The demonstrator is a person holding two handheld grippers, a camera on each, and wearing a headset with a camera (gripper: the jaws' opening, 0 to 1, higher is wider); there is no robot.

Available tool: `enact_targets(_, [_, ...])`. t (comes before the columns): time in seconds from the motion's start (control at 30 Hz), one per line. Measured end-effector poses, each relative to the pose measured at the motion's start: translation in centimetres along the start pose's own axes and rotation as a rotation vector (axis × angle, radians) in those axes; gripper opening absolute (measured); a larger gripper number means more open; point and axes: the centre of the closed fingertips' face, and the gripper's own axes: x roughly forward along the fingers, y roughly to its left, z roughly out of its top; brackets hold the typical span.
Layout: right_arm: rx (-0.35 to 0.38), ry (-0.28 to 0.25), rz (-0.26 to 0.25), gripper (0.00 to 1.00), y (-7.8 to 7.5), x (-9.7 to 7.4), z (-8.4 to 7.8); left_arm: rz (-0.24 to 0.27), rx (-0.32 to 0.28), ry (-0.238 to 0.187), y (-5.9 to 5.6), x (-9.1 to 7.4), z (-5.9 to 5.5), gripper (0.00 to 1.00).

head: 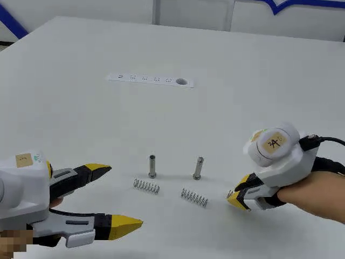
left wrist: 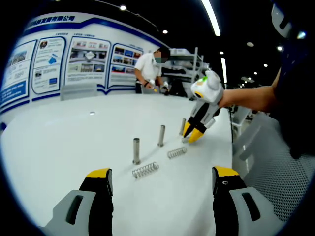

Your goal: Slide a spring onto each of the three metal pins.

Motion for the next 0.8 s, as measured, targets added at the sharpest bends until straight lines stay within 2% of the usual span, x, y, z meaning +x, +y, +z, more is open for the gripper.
enact_targets(0.4, [-0.020, 0.061, 0.051, 0.15, -0.25, 0.49, -0.31, 0.002, -0.002, -0.006, -0.18, -0.03, 0.12, 0.84])
enact_targets(0.8, [-0.027, 0.093, 0.080, 0.12, -0.02, 0.65, -0.26, 0.001, -0.005, -0.007, -0.15, -0.05, 0.06, 0.84])
